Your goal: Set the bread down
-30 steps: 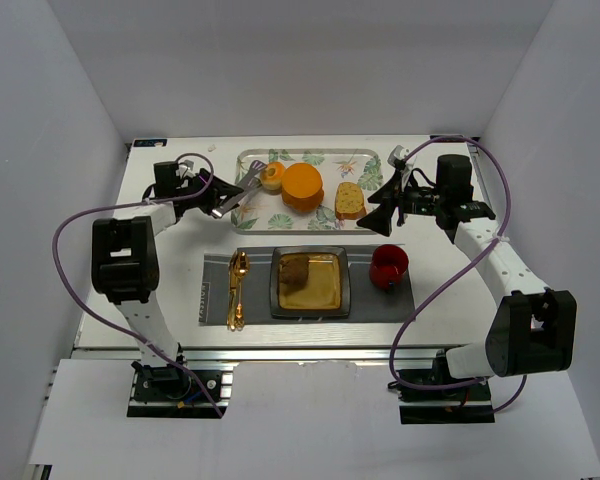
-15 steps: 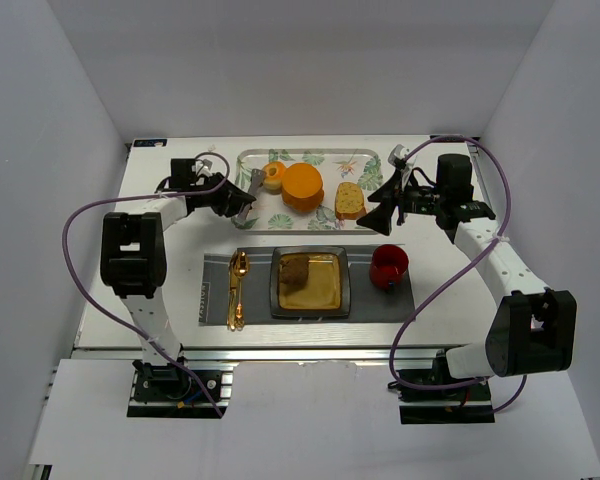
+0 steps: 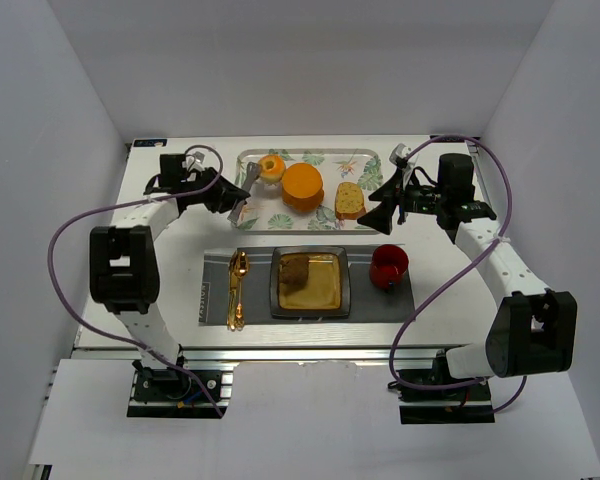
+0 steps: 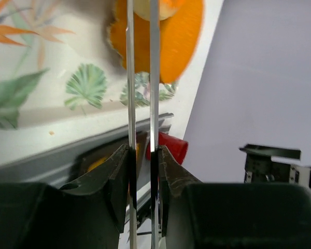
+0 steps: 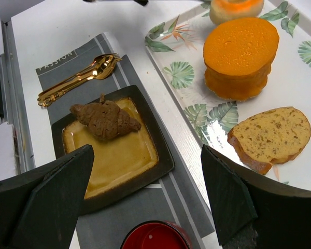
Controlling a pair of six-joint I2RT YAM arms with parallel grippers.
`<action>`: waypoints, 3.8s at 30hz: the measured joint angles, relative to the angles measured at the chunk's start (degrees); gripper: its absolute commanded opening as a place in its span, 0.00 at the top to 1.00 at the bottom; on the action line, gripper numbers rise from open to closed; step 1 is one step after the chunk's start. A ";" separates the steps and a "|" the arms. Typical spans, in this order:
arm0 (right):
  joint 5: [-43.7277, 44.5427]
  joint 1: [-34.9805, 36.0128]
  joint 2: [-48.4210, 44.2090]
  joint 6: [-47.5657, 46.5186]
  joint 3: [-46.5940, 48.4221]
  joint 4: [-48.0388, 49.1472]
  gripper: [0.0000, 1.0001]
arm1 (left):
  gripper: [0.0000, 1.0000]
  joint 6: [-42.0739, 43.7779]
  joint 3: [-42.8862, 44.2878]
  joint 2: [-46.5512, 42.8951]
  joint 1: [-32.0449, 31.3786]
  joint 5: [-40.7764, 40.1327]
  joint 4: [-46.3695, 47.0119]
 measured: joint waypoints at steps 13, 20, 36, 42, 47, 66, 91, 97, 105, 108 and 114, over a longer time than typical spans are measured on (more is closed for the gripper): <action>0.00 -0.09 -0.74 -0.50 0.00 -0.28 0.11 | 0.97 7.61 -10.03 -25.94 0.24 0.94 -9.20; 0.72 -0.31 -0.83 -0.85 0.00 -1.14 0.11 | 0.98 13.29 -12.61 -37.09 -10.51 1.51 -16.37; 2.54 -1.51 -5.57 0.37 -1.60 -0.07 0.11 | 0.97 24.65 -9.44 -28.55 -26.10 -13.09 -36.87; 2.80 -1.55 -5.57 0.44 -1.97 -0.07 0.11 | 0.77 26.62 -6.84 -24.44 -30.51 -14.95 -38.45; 2.80 -1.55 -5.57 0.44 -1.97 -0.07 0.11 | 0.54 27.52 -6.21 -22.32 -31.95 -16.76 -39.69; 2.34 -1.77 -5.57 0.44 -1.99 -0.07 0.11 | 0.48 25.68 -0.55 -23.12 -31.91 -22.53 -39.01; 0.09 -1.77 -5.53 -1.68 -2.84 -0.92 0.11 | 0.84 36.41 -28.11 -51.36 -5.62 -47.32 -14.75; -0.72 -1.79 -5.44 -6.56 -2.78 -6.16 0.11 | 0.83 49.53 -38.73 -41.81 -1.57 -50.86 0.76; -0.61 -1.81 -7.74 -9.11 -3.50 -8.46 0.11 | 0.56 56.41 -39.26 -30.47 3.58 -48.83 10.67; -0.35 -1.81 -9.03 -9.92 -3.74 -9.42 0.11 | 0.47 57.44 -39.17 -27.71 4.26 -47.54 9.90; 0.83 -1.79 -8.48 -11.56 -3.58 -12.98 0.11 | 0.28 57.61 -38.16 -24.92 6.56 -44.02 6.40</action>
